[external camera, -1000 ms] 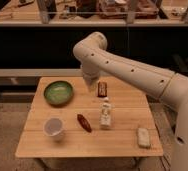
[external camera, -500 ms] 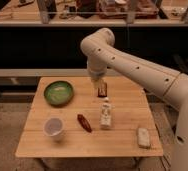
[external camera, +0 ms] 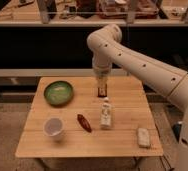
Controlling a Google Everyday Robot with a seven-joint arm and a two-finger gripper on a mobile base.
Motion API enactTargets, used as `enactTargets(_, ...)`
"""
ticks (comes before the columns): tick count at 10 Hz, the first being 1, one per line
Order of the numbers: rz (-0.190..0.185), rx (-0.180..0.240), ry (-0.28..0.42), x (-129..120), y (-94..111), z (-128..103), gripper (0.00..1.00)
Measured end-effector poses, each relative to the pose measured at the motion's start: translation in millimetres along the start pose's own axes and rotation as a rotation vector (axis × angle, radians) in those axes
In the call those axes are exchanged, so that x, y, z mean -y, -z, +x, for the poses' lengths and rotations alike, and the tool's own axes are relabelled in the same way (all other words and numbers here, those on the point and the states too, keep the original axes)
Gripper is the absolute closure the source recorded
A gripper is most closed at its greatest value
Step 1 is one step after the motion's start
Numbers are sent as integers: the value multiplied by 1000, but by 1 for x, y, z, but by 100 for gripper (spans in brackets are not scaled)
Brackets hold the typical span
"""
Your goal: Move the arm in a circular motion
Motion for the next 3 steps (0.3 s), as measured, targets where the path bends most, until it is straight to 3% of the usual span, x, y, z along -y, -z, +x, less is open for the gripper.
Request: enactTargets(3,3,-9,-34,-1,-9,14,59)
